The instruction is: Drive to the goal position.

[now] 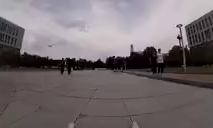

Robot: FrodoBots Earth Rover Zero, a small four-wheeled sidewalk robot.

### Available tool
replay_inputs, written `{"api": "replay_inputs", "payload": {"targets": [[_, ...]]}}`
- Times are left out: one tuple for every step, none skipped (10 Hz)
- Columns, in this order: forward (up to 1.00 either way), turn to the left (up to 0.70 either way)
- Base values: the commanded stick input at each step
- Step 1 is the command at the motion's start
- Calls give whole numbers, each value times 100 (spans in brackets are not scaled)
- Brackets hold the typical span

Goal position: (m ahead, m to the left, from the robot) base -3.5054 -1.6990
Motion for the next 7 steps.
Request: {"api": "replay_inputs", "payload": {"targets": [[70, 0], [70, 0], [70, 0], [70, 0], [70, 0], [70, 0], [70, 0]]}}
